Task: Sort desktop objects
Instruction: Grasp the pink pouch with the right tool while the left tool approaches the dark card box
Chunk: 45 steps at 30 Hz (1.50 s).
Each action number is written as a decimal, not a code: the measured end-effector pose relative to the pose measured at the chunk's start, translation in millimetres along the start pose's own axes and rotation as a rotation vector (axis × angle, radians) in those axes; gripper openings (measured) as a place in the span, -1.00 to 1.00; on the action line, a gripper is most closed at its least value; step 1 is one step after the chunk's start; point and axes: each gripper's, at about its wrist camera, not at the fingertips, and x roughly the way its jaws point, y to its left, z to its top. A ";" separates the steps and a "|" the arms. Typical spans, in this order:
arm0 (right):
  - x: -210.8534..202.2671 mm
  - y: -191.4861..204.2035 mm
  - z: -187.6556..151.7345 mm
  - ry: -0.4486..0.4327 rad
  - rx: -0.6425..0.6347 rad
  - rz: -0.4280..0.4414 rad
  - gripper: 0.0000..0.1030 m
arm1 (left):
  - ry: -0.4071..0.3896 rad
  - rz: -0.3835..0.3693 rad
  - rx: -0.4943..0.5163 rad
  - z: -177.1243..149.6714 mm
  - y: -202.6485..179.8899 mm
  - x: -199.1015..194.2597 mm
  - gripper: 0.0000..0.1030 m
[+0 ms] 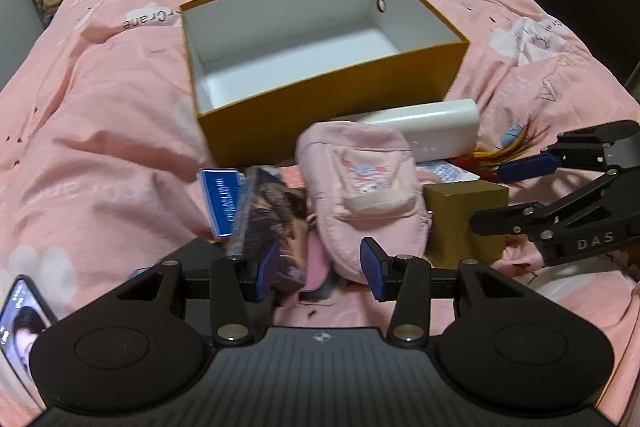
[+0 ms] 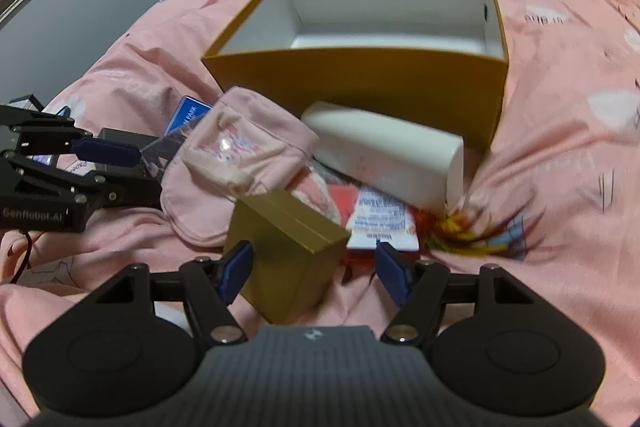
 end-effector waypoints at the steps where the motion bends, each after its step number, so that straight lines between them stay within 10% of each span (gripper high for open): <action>1: -1.0 2.4 2.1 -0.008 -0.016 0.004 0.35 | 0.002 0.005 0.001 0.5 1.8 -1.5 0.01; 17: 24.5 82.6 22.7 -0.019 -0.451 0.114 0.26 | 0.035 0.064 0.022 0.9 24.0 0.9 0.03; 36: 52.0 95.2 15.5 -0.003 -0.554 0.047 0.10 | 0.099 0.014 0.003 -7.5 7.5 32.6 -0.09; 45: 43.7 90.4 15.7 -0.086 -0.557 0.030 -0.49 | 0.022 -0.024 0.011 -0.5 -1.6 21.3 -0.44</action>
